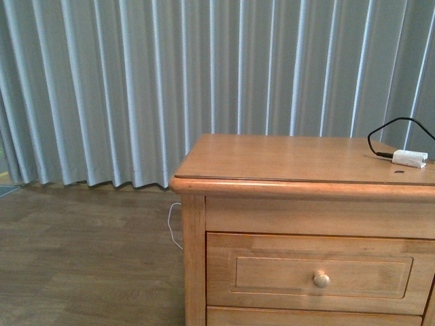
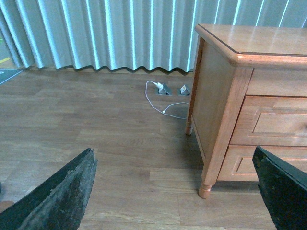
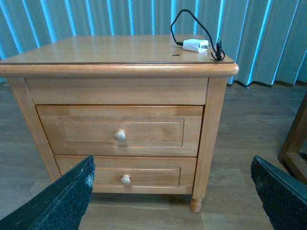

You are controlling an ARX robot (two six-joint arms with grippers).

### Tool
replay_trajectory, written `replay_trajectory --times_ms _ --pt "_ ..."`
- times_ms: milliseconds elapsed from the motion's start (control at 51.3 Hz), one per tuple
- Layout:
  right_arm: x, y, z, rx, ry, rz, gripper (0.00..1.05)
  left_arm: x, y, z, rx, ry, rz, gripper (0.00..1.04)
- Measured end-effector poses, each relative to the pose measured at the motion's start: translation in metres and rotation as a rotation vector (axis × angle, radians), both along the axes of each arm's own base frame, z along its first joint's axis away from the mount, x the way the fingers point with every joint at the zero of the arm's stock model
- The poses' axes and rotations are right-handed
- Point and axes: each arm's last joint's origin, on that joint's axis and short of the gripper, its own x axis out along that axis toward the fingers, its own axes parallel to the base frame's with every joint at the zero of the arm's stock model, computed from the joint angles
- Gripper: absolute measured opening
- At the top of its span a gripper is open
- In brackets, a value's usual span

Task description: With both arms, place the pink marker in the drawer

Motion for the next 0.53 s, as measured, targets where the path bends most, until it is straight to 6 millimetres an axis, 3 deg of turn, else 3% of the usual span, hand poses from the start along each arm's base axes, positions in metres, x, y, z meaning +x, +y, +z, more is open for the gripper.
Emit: replay_trajectory --times_ms 526 --pt "0.0000 0.0000 0.0000 0.000 0.000 0.000 0.96 0.0000 0.0000 0.0000 0.000 0.000 0.000 0.98"
